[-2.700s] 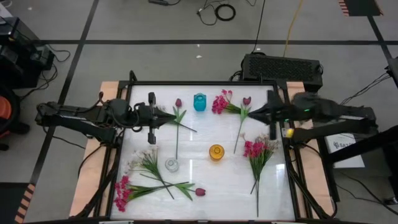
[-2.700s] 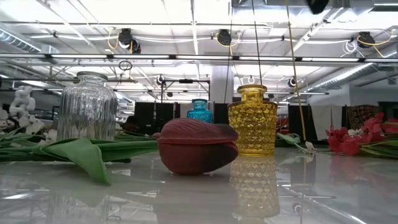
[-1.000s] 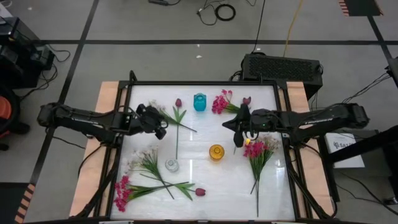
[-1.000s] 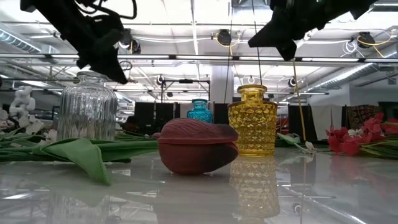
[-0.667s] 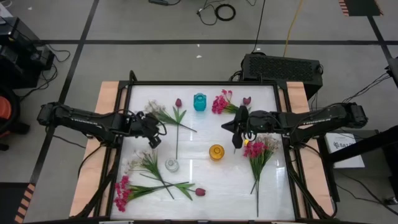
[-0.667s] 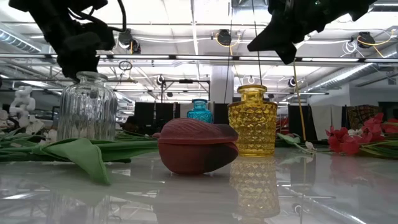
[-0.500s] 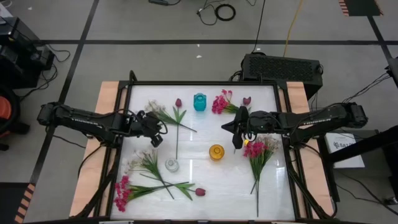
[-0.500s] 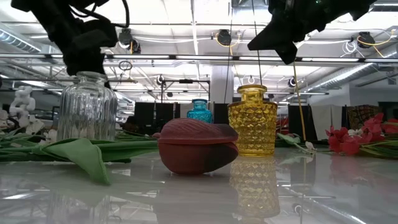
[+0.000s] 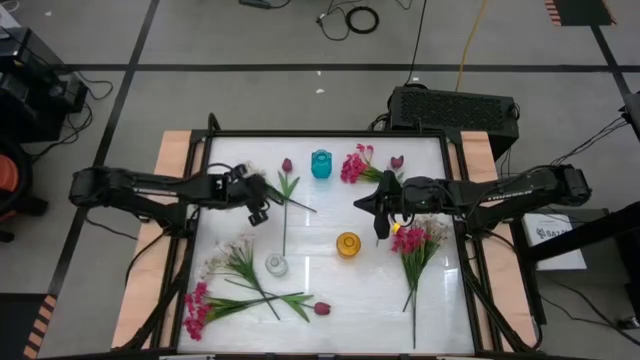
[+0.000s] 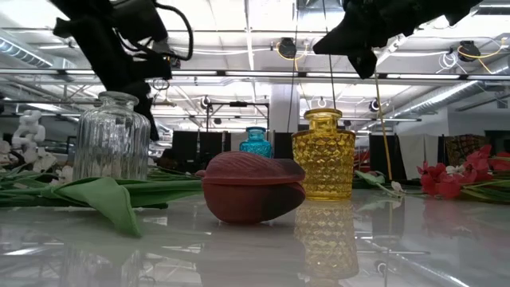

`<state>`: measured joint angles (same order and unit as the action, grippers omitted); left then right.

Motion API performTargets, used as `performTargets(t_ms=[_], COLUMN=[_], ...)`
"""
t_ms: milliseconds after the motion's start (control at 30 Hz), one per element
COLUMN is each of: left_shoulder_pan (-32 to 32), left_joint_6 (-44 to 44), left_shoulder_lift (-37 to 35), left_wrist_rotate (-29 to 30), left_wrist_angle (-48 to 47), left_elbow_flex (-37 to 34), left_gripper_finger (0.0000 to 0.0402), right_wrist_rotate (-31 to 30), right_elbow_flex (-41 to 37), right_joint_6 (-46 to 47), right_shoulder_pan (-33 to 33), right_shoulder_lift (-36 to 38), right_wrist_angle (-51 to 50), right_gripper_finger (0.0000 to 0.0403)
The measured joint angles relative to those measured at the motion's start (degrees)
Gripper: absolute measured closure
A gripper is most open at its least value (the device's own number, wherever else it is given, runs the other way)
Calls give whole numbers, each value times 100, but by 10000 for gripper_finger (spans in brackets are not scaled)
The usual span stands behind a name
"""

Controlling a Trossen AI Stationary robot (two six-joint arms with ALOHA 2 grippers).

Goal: Sort flowers into vase by color
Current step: Put the top white flowers into the blue vase

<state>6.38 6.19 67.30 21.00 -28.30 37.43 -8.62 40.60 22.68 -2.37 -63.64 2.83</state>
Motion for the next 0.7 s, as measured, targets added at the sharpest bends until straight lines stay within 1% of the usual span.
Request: performTargets(t_ms=[100, 200, 267, 467, 700], left_shoulder_pan=[0, 60, 131, 534, 1269], left_joint_6=[-813, -1316, -1538, -2079, -2264], left_shoulder_lift=[293, 587, 760, 1184, 1358], left_wrist_rotate=[-27, -27, -25, -81, -901], left_wrist_angle=[332, 434, 457, 743, 774], left_elbow_flex=[0, 0, 0, 0, 0], left_gripper_finger=[196, 163, 149, 141, 141], right_wrist_rotate=[-2, -2, -2, -2, -2], right_elbow_flex=[0, 0, 0, 0, 0], right_joint_6=[-88, -90, -92, -106, -108], right_shoulder_pan=[0, 0, 0, 0, 0], right_shoulder_lift=[0, 0, 1, 2, 2], right_wrist_angle=[-2, -6, -7, -15, -17], right_gripper_finger=[403, 403, 403, 403, 403])
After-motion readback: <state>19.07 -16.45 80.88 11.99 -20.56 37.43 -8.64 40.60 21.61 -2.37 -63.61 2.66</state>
